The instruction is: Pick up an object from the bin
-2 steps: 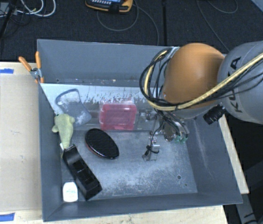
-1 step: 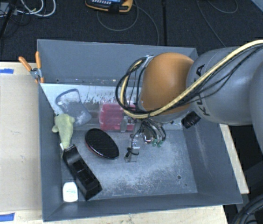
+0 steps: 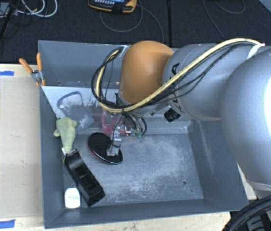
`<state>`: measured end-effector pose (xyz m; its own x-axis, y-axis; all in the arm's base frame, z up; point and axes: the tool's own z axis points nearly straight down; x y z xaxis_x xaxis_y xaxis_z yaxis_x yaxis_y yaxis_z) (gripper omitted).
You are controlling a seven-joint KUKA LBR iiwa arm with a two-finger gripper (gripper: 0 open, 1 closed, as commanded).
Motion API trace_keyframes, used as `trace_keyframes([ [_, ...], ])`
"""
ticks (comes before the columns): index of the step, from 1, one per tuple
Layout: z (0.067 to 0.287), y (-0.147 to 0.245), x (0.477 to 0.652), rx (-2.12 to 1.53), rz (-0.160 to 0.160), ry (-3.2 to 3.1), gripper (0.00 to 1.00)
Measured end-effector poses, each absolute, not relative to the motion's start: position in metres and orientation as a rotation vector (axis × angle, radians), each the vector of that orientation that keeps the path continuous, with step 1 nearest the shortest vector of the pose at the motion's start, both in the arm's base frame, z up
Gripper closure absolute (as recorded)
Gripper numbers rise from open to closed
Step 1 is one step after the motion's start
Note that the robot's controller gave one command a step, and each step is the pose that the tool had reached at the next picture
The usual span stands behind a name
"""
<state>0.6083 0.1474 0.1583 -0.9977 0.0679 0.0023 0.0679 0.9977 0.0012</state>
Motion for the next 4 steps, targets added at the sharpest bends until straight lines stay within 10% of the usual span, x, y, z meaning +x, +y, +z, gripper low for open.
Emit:
trace_keyframes([
  [2, 0.09, 0.142, 0.591, -0.378, -0.003, -3.12, 0.0],
  [3, 0.069, 0.144, 0.583, -0.393, 0.002, -3.113, 1.0],
  [4, 0.069, 0.144, 0.583, -0.393, 0.002, -3.112, 1.0],
])
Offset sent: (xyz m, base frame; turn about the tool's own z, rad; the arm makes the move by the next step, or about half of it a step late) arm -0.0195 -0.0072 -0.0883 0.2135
